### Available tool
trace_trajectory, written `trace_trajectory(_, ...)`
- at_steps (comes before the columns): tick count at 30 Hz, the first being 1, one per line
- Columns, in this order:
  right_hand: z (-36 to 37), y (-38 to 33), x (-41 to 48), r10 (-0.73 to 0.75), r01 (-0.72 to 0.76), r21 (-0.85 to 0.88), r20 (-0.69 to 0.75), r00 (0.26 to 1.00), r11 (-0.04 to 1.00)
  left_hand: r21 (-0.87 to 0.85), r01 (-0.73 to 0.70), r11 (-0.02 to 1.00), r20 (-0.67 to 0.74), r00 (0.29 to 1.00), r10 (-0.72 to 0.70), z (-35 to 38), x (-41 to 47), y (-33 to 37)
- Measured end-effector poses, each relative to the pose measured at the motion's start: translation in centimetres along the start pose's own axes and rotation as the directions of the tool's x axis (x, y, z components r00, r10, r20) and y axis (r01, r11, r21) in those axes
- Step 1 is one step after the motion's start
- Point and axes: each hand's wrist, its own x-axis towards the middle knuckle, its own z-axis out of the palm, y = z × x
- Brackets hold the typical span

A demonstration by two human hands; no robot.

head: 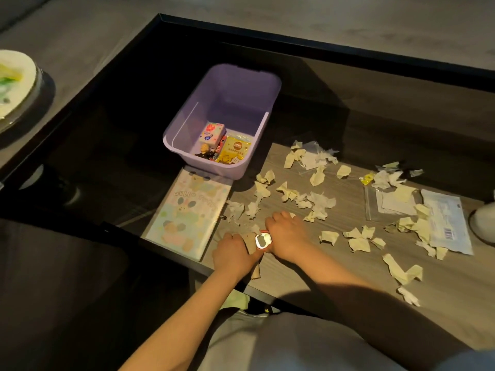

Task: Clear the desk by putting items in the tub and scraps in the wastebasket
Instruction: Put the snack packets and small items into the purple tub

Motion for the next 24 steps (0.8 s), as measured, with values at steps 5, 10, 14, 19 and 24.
trace_trajectory(5,-0.3,0.7,0.1,0.106,-0.112,0.053,0.107,0.989,0.992,-0.043,0.002,0.999,0.008,1.0,-0.002,-0.4,0.0,0.0)
trace_trajectory(10,0.4,1.2,-1.2,0.084,-0.093,0.157,0.063,0.994,0.983,-0.092,-0.066,0.994,0.021,0.997,0.068,-0.9,0.2,-0.7)
trace_trajectory(14,0.3,2.1,-1.9,0.156,-0.171,0.365,0.069,0.985,0.915,-0.212,-0.088,0.973,0.039,0.994,0.098,-1.7,0.1,-1.0)
trace_trajectory(19,-3.4,3.1,-1.4,0.219,-0.122,0.661,-0.066,0.973,0.741,-0.374,-0.15,0.915,-0.094,0.988,0.124,-5.4,0.2,-0.5)
trace_trajectory(24,-9.4,1.7,0.8,0.279,0.022,0.848,-0.199,0.939,0.53,-0.582,-0.271,0.767,-0.322,0.943,0.089,-11.2,1.8,0.7)
